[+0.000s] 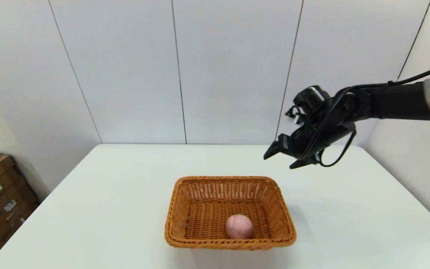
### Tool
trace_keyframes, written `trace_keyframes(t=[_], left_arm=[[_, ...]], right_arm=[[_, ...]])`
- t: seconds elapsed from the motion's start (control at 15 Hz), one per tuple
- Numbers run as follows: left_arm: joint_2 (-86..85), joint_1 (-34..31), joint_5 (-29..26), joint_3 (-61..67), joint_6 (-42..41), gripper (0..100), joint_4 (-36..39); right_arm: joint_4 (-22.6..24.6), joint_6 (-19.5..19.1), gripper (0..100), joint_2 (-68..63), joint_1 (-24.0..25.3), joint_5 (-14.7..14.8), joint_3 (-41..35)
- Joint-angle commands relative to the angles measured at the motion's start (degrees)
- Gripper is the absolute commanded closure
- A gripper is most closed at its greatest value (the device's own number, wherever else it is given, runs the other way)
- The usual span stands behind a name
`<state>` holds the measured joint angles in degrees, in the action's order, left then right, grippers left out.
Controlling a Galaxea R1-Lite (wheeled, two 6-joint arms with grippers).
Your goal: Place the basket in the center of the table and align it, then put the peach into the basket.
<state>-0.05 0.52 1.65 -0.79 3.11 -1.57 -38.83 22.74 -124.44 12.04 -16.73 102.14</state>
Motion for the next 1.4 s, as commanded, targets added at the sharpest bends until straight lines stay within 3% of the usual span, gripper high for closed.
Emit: trace_keyframes(t=[0.07,0.13,0.33,0.47,0.73,1.07,1.2,1.33,1.4], left_arm=[[0.0,0.0,0.0,0.0,0.1,0,0.0],[0.0,0.0,0.0,0.0,0.1,0,0.0],[0.0,0.0,-0.1,0.0,0.1,0,0.0],[0.0,0.0,-0.1,0.0,0.1,0,0.0],[0.0,0.0,0.0,0.0,0.1,0,0.0],[0.0,0.0,-0.1,0.0,0.1,0,0.0],[0.0,0.0,-0.1,0.0,0.2,0,0.0],[0.0,0.0,-0.1,0.0,0.2,0,0.0],[0.0,0.0,-0.1,0.0,0.2,0,0.0]], right_arm=[[-2.8,-6.5,0,-3.5,-17.8,-5.5,3.5],[-5.3,-9.2,0,-3.6,-21.6,-7.5,3.9],[-13.1,-12.5,0,1.0,-27.1,-11.8,2.8],[-14.4,-15.9,0,6.6,-29.8,-14.7,-1.9],[-14.2,-25.6,0,21.8,-30.8,-14.7,-14.7],[-14.1,-31.6,0,40.8,-29.8,-15.0,-28.0],[-12.4,-31.8,0,48.4,-28.7,-14.8,-33.3],[-6.3,-30.9,0,55.5,-28.8,-13.7,-39.4],[-2.9,-29.9,0,59.4,-28.8,-11.0,-42.6]])
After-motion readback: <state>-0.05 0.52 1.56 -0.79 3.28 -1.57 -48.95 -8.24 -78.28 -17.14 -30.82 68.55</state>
